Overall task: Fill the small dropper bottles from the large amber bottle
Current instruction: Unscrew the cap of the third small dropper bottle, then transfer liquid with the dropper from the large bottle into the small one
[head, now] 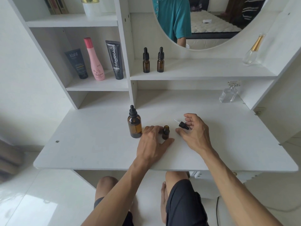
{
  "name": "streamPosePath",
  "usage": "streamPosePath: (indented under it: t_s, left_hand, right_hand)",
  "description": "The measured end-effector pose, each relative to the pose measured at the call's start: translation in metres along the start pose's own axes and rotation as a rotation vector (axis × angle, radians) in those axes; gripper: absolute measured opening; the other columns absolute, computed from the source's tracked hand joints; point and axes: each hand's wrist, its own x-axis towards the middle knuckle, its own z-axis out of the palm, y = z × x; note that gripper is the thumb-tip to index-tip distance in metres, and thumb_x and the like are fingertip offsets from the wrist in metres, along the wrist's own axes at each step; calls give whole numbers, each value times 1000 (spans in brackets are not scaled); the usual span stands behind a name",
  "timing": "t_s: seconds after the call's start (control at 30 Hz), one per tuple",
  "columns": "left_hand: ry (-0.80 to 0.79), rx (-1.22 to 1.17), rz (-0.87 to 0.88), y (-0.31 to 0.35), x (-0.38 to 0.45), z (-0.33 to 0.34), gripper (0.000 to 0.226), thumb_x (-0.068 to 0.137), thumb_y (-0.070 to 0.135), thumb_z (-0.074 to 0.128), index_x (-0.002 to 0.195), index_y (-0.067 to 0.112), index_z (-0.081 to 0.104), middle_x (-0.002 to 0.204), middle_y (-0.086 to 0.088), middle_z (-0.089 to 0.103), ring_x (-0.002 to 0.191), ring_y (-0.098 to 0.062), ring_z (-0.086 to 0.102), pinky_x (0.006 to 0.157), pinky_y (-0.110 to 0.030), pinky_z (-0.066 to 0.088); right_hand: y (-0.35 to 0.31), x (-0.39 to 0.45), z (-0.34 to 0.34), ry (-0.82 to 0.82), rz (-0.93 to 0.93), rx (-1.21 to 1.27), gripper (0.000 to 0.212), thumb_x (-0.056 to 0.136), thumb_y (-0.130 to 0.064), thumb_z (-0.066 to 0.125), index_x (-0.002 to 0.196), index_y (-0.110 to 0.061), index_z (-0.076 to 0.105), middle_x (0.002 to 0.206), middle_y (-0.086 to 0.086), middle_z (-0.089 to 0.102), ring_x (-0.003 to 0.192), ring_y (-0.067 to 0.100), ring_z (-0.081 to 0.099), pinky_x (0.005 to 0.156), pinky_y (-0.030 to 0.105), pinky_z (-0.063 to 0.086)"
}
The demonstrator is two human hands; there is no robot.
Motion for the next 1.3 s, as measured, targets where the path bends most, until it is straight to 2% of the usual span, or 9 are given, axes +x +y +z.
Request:
streamPosePath:
  t_s: [0.17,0.3,0.37,0.47,0.63,0.77,0.87,1.03,1.3]
  left_hand:
    - [8,-7,-31,-3,-19,-6,50,79,45,77,115,12,64,109,-1,64,106,-18,52,86,-23,40]
    - [56,-37,-28,-5,-36,-14,36,82,41,75,106,17,65,101,6,62,97,-12,54,81,-23,43]
    - [151,-73,-46,-7,-40,-18,25,82,35,76,96,18,64,92,8,61,87,-11,57,76,-26,47]
    - [345,-105,-121,-6,-43,-24,21,83,30,76,87,22,58,85,10,58,77,-11,56,69,-30,49]
    - [549,-171,-274,-6,-33,-36,40,80,25,78,104,18,47,96,8,47,93,-20,50,73,-24,37]
    - [457,-264,-320,-16,-18,-41,67,81,32,78,135,17,40,126,2,45,114,-12,45,83,-10,36]
    - [388,-323,-249,-17,-11,-43,60,84,24,74,135,14,43,127,-2,52,108,-12,54,73,2,37]
    - [377,-394,-242,-22,-9,-40,46,89,18,68,129,20,45,113,0,57,95,-16,60,68,-7,46]
    - [367,-375,-222,-24,-9,-40,44,92,19,66,130,26,44,116,8,54,97,-3,53,72,-5,45]
  right_hand:
    - [-6,-4,-7,-57,3,1,64,75,-17,84,132,-18,54,125,2,57,104,13,58,97,30,48]
    - [-22,-10,-6,59,-87,-30,45,82,-9,72,125,-15,59,119,4,60,100,9,54,93,30,47]
    - [-36,-10,-5,107,-151,-27,37,83,-5,69,119,-13,63,111,4,63,94,10,57,90,32,50]
    - [-63,-12,0,81,-241,18,29,85,-9,70,113,-13,66,103,-1,68,88,11,62,86,23,49]
    - [-109,-12,17,-57,-291,141,25,87,-21,74,111,-15,67,96,-4,70,85,9,65,78,6,45]
    - [-132,-7,32,-184,-279,146,35,86,-31,77,117,-20,64,103,-9,69,91,5,63,79,5,45]
    - [-141,-2,41,-233,-258,156,41,84,-35,79,119,-20,64,106,-9,69,94,3,63,83,13,49]
    - [-146,3,50,-245,-241,154,33,81,-35,81,108,-20,69,97,-13,68,88,-2,63,73,4,46]
    - [-143,6,53,-250,-271,164,17,85,-23,79,100,-17,72,88,-13,71,82,0,66,78,17,54]
